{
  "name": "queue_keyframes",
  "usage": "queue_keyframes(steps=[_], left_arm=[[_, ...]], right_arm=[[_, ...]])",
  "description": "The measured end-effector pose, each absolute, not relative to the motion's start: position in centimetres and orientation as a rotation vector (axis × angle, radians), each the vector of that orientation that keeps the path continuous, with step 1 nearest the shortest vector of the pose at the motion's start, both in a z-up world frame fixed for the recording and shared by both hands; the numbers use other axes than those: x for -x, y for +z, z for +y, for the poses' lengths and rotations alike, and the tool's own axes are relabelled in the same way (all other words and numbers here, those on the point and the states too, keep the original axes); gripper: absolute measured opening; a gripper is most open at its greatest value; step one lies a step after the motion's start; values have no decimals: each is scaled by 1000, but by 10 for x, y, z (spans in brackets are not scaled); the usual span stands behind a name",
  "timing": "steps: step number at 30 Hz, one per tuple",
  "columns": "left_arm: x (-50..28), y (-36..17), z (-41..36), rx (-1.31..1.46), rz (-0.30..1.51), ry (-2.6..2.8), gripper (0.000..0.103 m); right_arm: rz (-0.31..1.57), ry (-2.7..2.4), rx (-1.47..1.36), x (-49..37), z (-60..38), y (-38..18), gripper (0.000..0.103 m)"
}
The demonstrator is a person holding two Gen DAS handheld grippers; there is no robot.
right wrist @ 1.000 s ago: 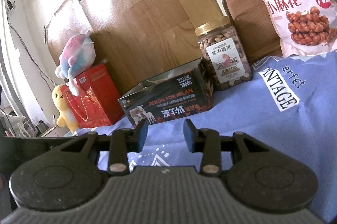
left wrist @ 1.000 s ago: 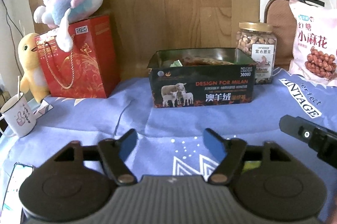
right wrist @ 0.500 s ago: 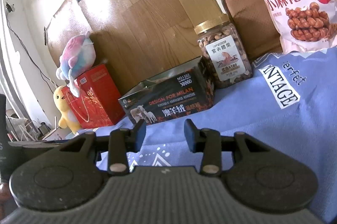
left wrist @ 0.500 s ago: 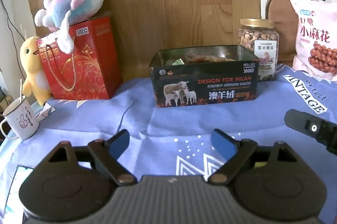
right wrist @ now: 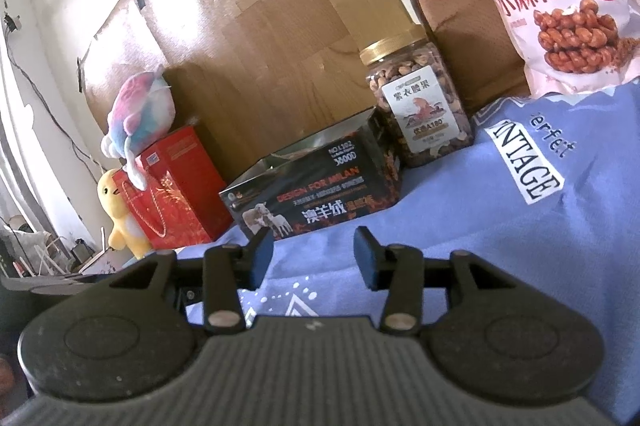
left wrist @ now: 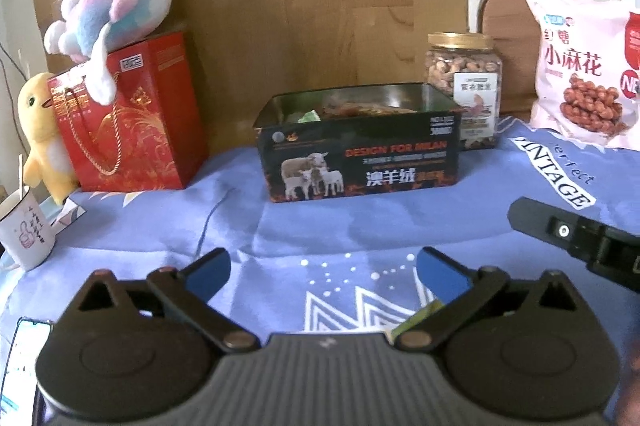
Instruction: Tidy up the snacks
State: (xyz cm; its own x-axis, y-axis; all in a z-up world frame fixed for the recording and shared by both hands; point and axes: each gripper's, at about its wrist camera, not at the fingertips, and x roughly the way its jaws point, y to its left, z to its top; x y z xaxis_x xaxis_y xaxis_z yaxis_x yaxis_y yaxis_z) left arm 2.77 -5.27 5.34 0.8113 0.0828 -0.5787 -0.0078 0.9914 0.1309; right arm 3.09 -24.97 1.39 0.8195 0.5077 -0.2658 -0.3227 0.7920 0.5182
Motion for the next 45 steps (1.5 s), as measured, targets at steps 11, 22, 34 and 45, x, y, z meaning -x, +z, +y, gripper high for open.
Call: queue_keyframes(steps=[11, 22, 34, 45], left_arm=[[-30, 53, -60, -114, 641, 11, 103], [-35, 48, -62, -117, 655, 8, 103], [-40, 43, -59, -112, 672, 6, 103], [-39, 40, -49, -98, 683, 16, 103]], right_arm=[[407, 442, -500, -32, -255, 14, 47], [426, 444, -521, -33, -256, 13, 48], [453, 445, -538, -38, -257, 10, 48], [483, 445, -539, -42, -256, 6, 48]])
